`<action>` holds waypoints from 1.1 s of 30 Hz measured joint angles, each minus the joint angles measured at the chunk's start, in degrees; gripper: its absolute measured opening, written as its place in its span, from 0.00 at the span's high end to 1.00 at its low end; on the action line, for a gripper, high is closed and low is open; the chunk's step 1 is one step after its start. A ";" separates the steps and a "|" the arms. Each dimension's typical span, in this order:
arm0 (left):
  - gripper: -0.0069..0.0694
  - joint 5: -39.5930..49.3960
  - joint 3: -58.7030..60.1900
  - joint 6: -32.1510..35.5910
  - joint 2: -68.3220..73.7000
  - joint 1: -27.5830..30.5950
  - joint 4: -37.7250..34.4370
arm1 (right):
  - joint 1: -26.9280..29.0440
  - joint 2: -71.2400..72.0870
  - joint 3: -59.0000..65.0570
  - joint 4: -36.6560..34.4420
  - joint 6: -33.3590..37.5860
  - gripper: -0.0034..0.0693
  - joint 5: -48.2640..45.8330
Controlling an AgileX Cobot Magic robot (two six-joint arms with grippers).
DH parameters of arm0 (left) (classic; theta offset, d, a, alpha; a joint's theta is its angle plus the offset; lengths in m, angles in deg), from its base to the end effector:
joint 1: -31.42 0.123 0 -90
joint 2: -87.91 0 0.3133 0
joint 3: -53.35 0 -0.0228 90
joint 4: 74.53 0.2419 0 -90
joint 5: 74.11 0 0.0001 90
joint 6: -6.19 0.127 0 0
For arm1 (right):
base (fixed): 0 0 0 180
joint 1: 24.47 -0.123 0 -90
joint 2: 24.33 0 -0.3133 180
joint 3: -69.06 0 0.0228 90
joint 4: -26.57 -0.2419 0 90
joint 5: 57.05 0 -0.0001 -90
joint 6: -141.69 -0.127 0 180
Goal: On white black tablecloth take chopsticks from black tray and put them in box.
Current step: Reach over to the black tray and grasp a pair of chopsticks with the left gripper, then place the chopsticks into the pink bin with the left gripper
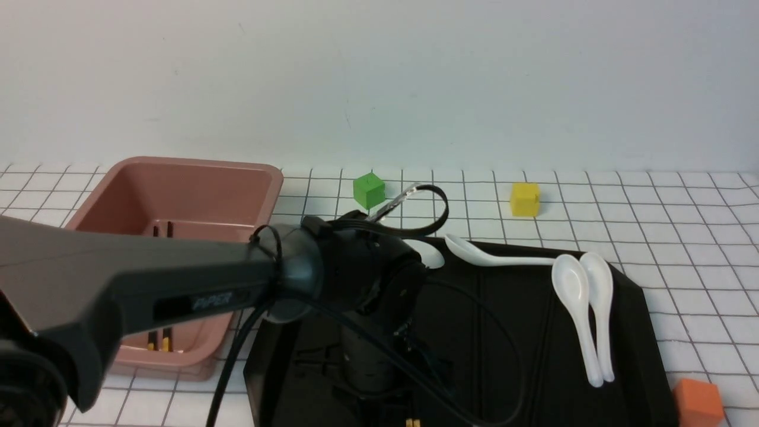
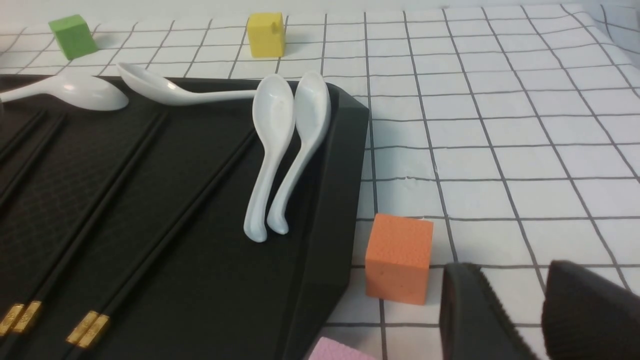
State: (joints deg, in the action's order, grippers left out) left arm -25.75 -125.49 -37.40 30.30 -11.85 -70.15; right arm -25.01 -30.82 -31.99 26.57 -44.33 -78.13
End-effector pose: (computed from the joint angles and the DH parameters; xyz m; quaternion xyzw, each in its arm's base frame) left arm 0.2962 -0.2689 0.1474 0.0205 0.9968 -0.0265 0.0720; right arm 0.0498 0.0005 0.1642 0.0383 0.8004 0.0342 0.5972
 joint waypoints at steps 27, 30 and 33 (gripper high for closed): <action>0.80 7.38 2.30 6.09 -24.93 28.77 3.42 | 0.00 0.00 0.00 0.00 0.00 0.62 0.00; 0.80 4.27 2.55 9.48 -20.04 30.38 3.42 | 0.00 0.00 0.00 0.00 0.00 0.62 0.00; 0.76 2.20 2.61 11.38 -15.32 30.62 3.85 | 0.00 0.00 0.00 0.00 0.00 0.62 0.00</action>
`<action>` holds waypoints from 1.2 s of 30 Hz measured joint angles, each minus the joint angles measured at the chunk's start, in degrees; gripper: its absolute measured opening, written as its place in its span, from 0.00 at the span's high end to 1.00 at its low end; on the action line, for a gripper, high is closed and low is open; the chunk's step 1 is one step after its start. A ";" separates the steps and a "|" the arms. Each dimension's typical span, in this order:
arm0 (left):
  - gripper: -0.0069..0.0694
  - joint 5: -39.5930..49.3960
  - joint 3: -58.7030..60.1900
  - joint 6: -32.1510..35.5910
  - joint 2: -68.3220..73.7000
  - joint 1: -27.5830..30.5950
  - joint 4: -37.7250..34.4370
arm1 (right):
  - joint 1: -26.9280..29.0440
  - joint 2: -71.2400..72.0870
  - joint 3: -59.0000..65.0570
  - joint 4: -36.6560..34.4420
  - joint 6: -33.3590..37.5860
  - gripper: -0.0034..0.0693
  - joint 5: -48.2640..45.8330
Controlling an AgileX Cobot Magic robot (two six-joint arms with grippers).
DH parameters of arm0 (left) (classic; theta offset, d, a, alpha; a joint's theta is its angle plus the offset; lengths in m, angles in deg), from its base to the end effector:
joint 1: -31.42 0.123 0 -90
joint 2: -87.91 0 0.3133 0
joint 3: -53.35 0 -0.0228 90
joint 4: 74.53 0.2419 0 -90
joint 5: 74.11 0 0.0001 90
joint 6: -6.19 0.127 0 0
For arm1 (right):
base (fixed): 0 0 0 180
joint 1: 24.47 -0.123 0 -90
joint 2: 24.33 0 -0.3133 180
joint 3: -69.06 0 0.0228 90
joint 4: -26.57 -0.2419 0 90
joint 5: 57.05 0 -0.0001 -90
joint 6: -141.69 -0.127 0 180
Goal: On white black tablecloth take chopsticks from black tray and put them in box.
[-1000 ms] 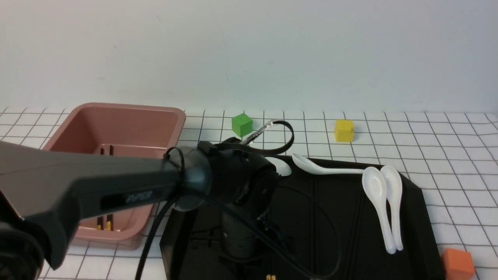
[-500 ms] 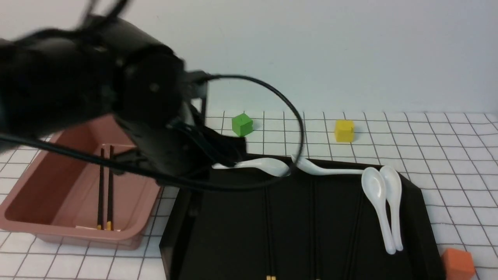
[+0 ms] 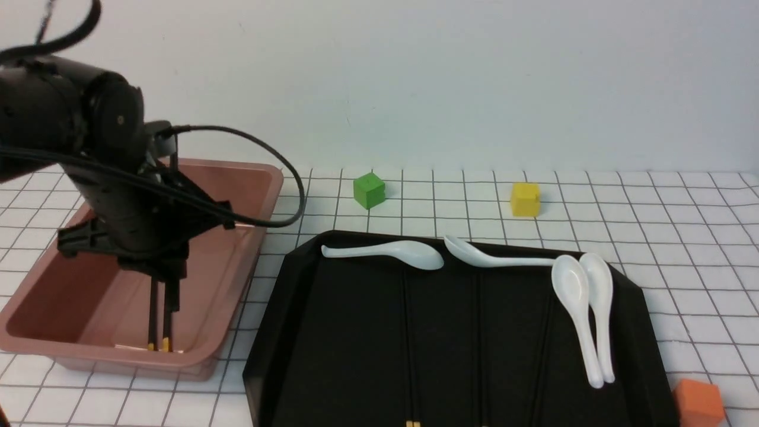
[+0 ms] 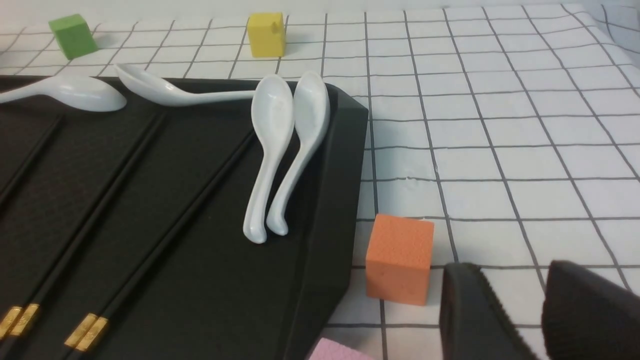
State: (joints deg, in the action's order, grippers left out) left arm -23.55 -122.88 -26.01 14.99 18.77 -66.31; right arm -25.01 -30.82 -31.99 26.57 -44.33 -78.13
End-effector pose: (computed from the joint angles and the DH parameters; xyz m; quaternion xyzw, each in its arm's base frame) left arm 0.3611 -0.0667 0.2382 -0.1316 0.9762 -0.0042 0.1726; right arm 0.0498 0.0005 0.1642 0.0383 0.8004 0.0342 0.5972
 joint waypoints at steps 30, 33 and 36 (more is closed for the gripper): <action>0.93 -12.04 32.51 14.70 -52.92 0.00 -15.97 | 0.00 0.00 0.00 0.00 0.00 0.62 0.00; 0.93 -20.05 41.32 16.70 -60.80 0.00 -22.36 | 0.00 0.00 0.00 0.00 0.00 0.62 0.00; 0.93 -29.28 49.75 18.57 -65.94 0.00 -27.94 | 0.00 0.00 0.00 0.00 0.00 0.62 0.00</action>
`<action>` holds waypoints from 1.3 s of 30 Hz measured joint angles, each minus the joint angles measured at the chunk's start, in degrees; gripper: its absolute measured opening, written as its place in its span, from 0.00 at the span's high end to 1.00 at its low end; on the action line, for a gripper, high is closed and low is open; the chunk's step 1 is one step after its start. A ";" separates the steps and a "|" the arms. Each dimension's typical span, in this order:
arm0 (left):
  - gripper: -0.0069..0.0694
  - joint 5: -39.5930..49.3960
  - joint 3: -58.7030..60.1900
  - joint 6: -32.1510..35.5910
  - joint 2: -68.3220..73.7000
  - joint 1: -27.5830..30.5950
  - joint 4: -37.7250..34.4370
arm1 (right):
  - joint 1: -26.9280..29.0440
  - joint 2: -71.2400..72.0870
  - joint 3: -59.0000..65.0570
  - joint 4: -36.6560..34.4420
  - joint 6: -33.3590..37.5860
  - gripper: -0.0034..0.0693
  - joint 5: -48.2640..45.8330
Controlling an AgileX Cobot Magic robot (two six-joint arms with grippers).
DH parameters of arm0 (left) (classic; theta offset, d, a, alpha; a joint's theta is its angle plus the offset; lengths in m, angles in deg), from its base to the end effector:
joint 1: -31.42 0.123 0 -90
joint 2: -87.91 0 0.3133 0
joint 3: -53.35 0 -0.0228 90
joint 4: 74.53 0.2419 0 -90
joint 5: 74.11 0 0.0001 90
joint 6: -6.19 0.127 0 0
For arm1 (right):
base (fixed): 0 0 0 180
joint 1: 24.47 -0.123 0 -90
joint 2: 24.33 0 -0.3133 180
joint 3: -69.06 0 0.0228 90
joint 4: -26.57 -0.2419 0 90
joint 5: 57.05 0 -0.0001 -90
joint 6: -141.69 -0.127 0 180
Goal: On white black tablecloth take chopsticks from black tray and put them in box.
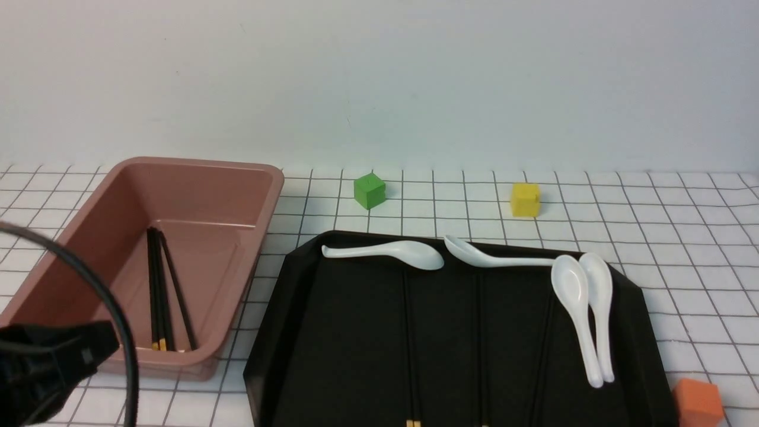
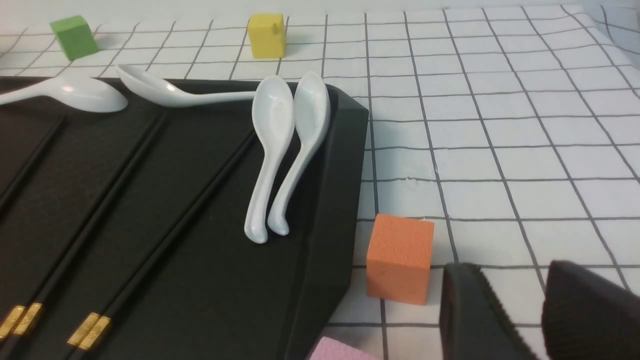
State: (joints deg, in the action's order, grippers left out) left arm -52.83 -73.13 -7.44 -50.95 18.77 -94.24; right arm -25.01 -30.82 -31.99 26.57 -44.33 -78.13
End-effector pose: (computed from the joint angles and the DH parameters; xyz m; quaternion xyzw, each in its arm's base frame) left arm 0.1150 -0.0418 0.2792 -0.1094 0.8344 -0.2524 0.4777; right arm 0.0498 0.0005 0.1642 0.0383 0.8004 0.0342 0.5972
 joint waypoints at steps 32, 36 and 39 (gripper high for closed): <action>0.93 -13.34 12.20 0.78 -15.20 0.00 4.78 | 0.00 0.00 0.00 0.00 0.00 0.62 0.00; 0.92 -12.10 18.55 0.78 -25.05 0.44 13.56 | 0.00 0.00 0.00 0.00 0.00 0.62 0.00; 0.92 -8.92 21.80 0.78 -30.89 2.95 15.26 | 0.00 0.00 0.00 0.00 0.00 0.62 0.00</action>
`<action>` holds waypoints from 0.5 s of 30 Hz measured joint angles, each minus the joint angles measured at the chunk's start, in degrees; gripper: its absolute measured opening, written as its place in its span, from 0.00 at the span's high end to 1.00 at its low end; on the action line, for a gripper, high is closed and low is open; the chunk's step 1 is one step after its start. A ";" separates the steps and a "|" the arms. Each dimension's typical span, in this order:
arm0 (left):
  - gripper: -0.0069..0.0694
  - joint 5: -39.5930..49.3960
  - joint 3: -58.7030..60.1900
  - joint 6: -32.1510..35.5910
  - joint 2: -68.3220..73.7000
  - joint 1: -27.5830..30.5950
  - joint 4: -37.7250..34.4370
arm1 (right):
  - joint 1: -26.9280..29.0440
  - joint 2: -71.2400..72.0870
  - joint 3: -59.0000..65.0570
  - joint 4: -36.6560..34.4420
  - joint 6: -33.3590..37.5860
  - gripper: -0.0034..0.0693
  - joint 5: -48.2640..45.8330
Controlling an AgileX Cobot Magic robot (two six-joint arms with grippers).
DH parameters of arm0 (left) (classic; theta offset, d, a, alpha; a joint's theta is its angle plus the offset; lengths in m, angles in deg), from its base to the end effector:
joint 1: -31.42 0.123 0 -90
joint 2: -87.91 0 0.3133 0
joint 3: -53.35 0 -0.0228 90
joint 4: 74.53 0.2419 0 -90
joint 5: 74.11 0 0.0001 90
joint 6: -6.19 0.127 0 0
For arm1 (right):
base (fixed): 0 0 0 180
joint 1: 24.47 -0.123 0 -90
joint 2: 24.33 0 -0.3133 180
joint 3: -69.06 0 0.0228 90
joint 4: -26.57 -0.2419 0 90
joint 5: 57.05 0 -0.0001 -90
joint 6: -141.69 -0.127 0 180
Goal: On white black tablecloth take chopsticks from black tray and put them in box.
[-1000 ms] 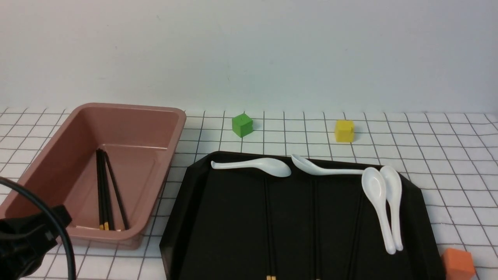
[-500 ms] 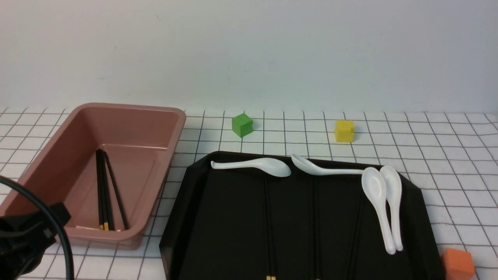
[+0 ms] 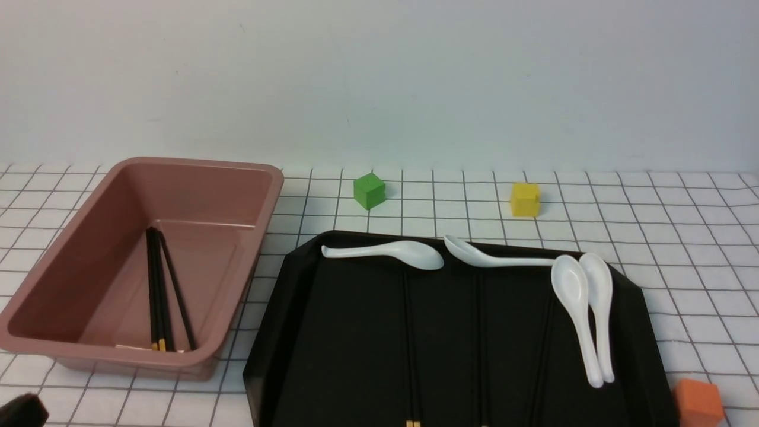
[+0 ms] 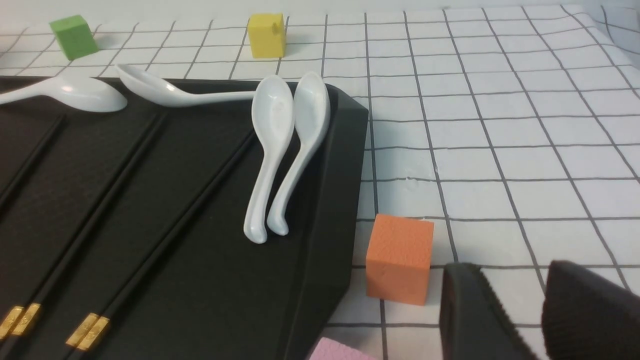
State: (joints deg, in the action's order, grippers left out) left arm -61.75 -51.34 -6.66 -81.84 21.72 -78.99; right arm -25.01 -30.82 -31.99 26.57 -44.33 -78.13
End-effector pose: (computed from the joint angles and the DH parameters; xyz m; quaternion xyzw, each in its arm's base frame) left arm 0.0557 -0.0117 0.2027 -0.0439 0.7528 -0.1589 0.6373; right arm 0.0498 0.0005 0.1642 0.0383 0.8004 0.0342 0.5972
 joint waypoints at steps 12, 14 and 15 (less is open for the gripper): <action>0.92 9.63 4.30 0.00 -3.84 4.74 0.76 | 0.00 0.00 0.00 0.00 0.00 0.62 0.00; 0.91 9.69 4.30 0.00 -3.84 4.74 0.76 | 0.00 0.00 0.00 0.00 0.00 0.62 0.00; 0.91 9.69 4.30 0.00 -3.84 4.74 0.76 | 0.00 0.00 0.00 0.00 0.00 0.62 0.00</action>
State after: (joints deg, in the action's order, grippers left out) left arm -52.06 -47.03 -6.66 -85.67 26.46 -78.22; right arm -25.01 -30.82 -31.99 26.57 -44.33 -78.13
